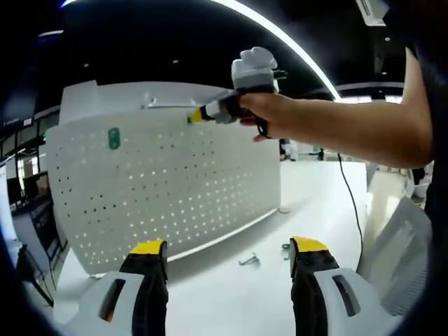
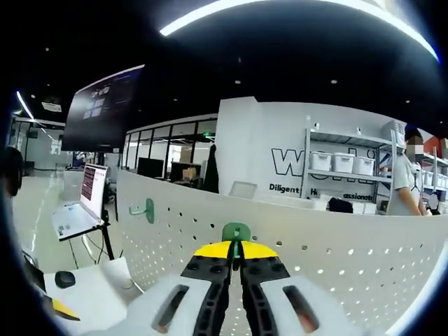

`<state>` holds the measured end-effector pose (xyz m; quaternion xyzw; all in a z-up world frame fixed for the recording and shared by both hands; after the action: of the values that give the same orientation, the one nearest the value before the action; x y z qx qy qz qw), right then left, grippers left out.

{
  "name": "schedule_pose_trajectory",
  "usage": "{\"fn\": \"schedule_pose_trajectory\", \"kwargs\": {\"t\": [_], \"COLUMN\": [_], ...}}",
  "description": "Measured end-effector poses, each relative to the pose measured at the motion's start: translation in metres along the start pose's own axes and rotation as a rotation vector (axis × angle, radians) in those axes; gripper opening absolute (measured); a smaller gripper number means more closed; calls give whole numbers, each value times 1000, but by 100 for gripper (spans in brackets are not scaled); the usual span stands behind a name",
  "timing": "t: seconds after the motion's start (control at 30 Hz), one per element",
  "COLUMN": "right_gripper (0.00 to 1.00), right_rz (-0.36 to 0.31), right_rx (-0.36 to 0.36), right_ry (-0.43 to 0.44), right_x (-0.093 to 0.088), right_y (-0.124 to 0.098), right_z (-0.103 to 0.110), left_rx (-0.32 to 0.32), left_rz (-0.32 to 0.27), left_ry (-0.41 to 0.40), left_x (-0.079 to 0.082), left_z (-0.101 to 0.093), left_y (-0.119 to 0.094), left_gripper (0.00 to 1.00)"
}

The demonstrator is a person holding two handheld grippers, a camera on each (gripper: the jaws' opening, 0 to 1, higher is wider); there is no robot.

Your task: Insert the hook assembly into the mounting plate slot until the hook locks in place.

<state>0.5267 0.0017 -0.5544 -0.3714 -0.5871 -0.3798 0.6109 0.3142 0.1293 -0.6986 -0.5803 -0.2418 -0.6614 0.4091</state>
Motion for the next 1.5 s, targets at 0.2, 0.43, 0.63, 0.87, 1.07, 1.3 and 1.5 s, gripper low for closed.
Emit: {"fn": "schedule_pose_trajectory", "kwargs": {"t": [0.2, 0.43, 0.63, 0.87, 1.07, 1.3, 1.5], "right_gripper": [2, 2, 2, 3, 3, 3, 3], "right_rz": [11, 16, 13, 2, -17, -15, -3], "right_rx": [-7, 2, -17, -65, -137, -193, -253], "right_ry": [7, 15, 14, -12, -77, -157, -249], "right_x": [-5, -9, -10, -11, -12, -13, -14], "right_y": [5, 12, 17, 19, 22, 26, 28], "right_z": [-1, 5, 8, 13, 16, 19, 22], "left_rx": [-5, -5, -4, 2, 2, 22, 41], "left_rz": [5, 5, 0, -15, -22, -46, -40], "left_ry": [-6, -18, -24, -46, -43, -45, -39], "left_x": [-2, -3, -2, -1, 1, 4, 1], "left_z": [0, 2, 2, 5, 5, 9, 13], "left_y": [1, 1, 0, -1, -1, -6, -10], "left_gripper": [72, 72, 71, 70, 69, 67, 67]}}
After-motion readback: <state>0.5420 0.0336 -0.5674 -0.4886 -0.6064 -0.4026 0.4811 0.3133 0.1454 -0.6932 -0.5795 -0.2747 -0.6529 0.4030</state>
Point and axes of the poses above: the point that each gripper's makers call its tool centre point, and the gripper's own axes: y roughly forward along the fingers, z roughly to its left, x roughly out of its top, the point moved 5 cm from there along -y, roughly backward along the fingers, and after that the axes turned 8 degrees about y, right-handed, at the moved point
